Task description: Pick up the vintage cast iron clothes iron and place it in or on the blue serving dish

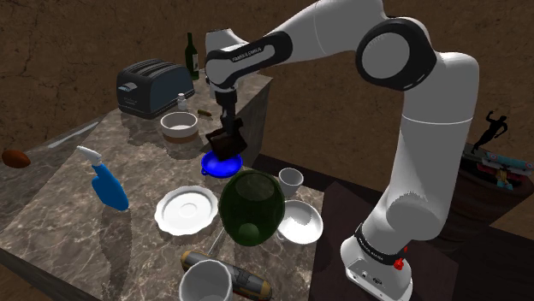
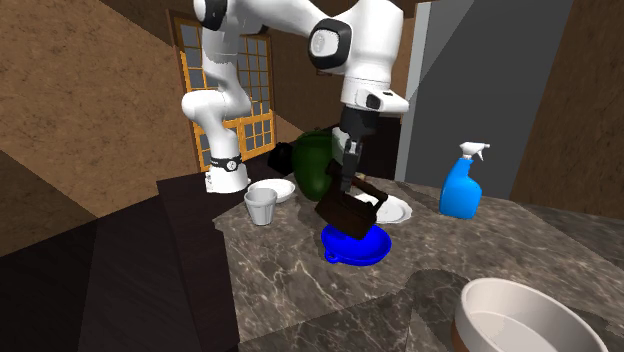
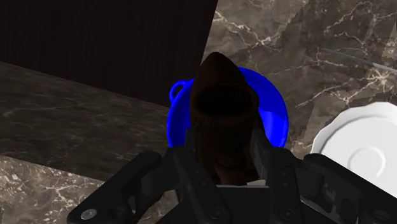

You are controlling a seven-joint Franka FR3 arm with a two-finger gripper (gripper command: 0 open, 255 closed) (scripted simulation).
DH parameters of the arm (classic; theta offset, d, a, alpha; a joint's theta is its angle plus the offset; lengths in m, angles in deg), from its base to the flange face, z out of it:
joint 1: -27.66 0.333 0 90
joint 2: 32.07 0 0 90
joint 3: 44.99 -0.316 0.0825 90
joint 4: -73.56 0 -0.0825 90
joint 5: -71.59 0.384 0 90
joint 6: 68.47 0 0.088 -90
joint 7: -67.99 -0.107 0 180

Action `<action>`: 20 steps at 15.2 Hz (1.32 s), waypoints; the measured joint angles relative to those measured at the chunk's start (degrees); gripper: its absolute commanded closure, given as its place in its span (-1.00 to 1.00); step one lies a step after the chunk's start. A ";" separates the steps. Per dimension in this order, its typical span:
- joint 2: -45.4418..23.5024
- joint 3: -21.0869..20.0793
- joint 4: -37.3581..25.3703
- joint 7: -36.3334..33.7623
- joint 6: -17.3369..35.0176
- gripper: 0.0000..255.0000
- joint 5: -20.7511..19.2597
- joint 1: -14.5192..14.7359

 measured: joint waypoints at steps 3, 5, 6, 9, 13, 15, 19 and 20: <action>-1.02 0.04 1.18 -0.20 2.19 1.00 -0.13 0.00; -1.70 0.07 1.66 -0.33 3.36 1.00 -0.21 0.01; -2.15 0.09 1.82 -0.36 3.97 1.00 -0.26 0.00; -3.15 0.15 2.54 -0.55 5.72 1.00 -0.40 0.01; -3.25 0.19 2.61 -0.61 6.32 1.00 -0.47 0.00; -3.15 0.19 2.79 -0.67 6.46 1.00 -0.49 0.02; -3.32 0.12 3.07 -0.70 6.50 -1.00 -0.44 0.08; -3.32 0.12 3.10 -0.71 6.51 -1.00 -0.44 0.09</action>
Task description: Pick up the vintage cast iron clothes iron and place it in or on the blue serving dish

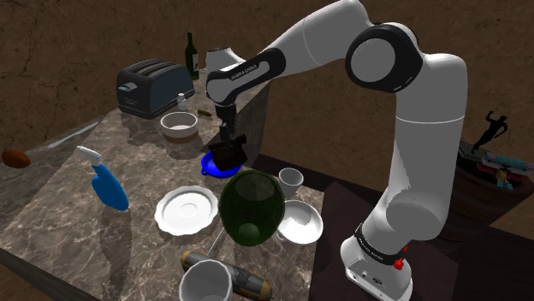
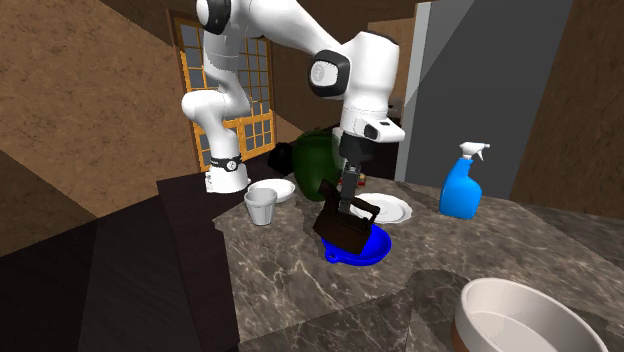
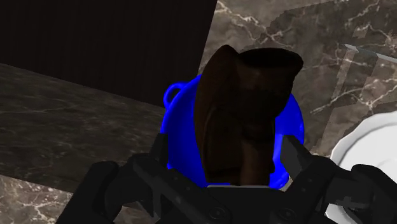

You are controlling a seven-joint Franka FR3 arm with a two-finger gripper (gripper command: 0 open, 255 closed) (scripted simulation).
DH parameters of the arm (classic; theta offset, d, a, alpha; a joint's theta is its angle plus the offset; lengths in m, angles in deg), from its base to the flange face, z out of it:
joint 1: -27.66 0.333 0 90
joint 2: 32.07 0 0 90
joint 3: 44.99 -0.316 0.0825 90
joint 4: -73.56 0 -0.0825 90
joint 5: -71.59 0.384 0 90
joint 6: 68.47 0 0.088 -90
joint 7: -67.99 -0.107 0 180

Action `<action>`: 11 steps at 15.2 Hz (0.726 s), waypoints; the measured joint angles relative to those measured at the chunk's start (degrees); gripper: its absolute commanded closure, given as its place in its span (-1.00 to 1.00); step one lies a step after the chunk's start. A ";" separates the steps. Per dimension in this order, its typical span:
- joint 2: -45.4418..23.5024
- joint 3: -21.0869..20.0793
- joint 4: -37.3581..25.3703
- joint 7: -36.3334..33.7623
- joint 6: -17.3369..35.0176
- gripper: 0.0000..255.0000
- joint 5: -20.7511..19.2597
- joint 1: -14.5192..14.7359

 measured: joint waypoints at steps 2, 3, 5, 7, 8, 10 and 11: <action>-0.07 0.01 -0.07 0.04 -0.01 -1.00 0.00 -0.02; 0.13 -0.02 -0.70 0.04 -0.84 -1.00 0.05 0.02; 1.24 -0.14 -2.48 0.17 -3.68 -1.00 0.23 0.13; 1.84 -0.20 -4.15 0.30 -5.93 -1.00 0.35 0.18; 2.04 -0.21 -4.22 0.31 -6.22 -1.00 0.38 0.19; 2.11 -0.22 -4.32 0.33 -6.43 -1.00 0.39 0.19; 2.12 -0.21 -4.33 0.34 -6.46 -1.00 0.39 0.19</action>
